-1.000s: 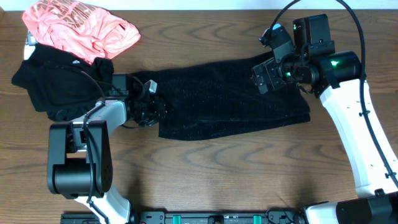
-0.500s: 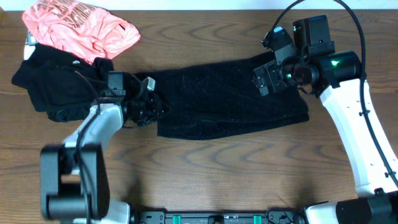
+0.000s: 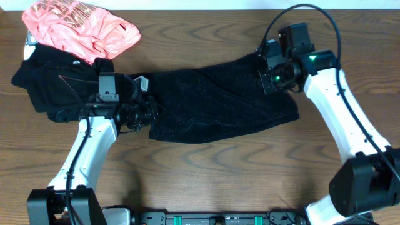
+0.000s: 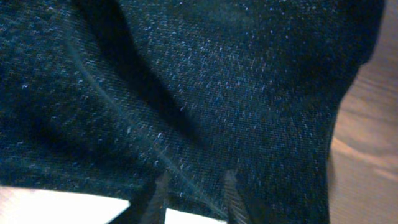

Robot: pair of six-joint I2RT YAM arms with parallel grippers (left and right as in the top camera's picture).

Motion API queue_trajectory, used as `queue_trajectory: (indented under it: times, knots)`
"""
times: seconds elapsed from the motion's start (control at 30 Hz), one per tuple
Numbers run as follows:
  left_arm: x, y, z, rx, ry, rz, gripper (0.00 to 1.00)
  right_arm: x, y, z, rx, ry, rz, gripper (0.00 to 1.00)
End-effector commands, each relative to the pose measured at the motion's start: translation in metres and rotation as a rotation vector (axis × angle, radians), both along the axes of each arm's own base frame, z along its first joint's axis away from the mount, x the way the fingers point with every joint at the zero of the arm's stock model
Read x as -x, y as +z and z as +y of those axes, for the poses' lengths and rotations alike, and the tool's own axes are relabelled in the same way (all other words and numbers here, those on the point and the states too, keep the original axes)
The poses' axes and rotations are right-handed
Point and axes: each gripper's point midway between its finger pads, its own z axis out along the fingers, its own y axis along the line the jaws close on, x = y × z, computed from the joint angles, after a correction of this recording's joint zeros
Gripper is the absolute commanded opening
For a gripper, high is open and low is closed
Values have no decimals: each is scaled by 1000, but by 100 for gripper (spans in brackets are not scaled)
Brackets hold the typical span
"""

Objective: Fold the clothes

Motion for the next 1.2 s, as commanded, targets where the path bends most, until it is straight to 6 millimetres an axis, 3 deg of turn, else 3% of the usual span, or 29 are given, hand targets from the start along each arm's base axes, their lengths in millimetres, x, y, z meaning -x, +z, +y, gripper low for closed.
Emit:
queue_trajectory:
  times: [0.0,0.2,0.43,0.83,1.0,1.17]
  knots:
    - [0,2,3,-23,-8,-18,7,-2,-27,-1,-17,-52,48,16]
    - [6,-4,8,-53,-2,16,6,-16,-61,-9,-11,-117,60,1]
    - [9,-4,16,-106,9,12,6,-23,-89,-36,3,-190,117,1]
    - [20,10,43,-268,73,-18,6,-23,-98,-43,4,-217,142,1]
    - [20,27,46,-284,90,-82,6,-19,-101,-38,-17,-224,161,1]
    - [23,31,47,-289,93,-86,6,-10,-111,-30,-40,-216,182,1]
